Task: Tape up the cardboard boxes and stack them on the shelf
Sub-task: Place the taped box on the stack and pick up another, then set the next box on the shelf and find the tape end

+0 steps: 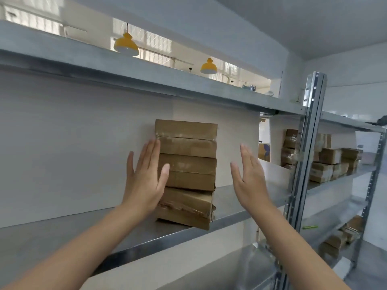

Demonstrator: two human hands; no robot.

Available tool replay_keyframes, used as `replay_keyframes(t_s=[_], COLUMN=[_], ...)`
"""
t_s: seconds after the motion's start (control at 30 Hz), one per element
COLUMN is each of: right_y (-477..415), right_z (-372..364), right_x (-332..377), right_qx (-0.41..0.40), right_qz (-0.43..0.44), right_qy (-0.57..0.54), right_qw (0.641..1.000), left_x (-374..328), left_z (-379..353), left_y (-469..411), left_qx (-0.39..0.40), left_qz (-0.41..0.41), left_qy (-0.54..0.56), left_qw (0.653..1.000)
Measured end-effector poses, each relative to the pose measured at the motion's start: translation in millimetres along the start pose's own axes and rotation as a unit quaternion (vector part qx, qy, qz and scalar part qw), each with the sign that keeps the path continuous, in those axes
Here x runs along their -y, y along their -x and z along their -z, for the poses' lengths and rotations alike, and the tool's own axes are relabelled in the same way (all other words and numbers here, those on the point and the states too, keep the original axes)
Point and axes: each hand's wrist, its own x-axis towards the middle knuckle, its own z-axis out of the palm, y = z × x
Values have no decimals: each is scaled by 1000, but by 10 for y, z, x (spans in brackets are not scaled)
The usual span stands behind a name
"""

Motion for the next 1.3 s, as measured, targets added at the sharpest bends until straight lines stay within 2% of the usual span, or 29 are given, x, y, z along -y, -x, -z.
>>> replay_keyframes(t_s=[0.07,0.17,0.27,0.37,0.47,0.53,0.6,0.77,0.87,0.97,1.17,1.23,1.3], right_y=[-260,-666,-944,-1056,-1078,-1072,-1049,-889,-690,-452,186,462,719], right_z=[-96,-204,-281,-360,-387,-360,-354,-313,-203,-131,-305,-472,-658], right_x=[-137,-238,-218,-113,-10,29,52,276,603,985,1932,2404,2853], right_qx=[10,32,68,122,173,180,180,166,177,198,278,305,316], right_qz=[12,-4,-30,-76,-124,-123,-109,-49,-10,30,94,122,113], right_qy=[-24,-135,-237,-328,-402,-429,-440,-464,-486,-528,-574,-562,-563], right_qw=[1000,990,969,934,890,877,873,869,856,825,764,759,755], left_x=[-33,-116,-257,-428,-452,-463,-500,-620,-637,-560,-126,75,275], left_z=[-24,-79,-82,-49,-28,4,74,338,616,999,1900,2279,2679], left_y=[-227,-527,-775,-993,-1135,-1139,-1088,-751,-497,-224,603,933,1281], left_qx=[-29,-62,-73,-82,-113,-111,-112,-202,-248,-286,-338,-367,-383], left_qz=[26,90,178,280,380,418,413,328,305,290,315,336,353], left_qy=[0,24,126,283,373,395,392,366,363,361,320,292,264], left_qw=[999,994,973,914,839,811,814,847,844,839,827,817,812])
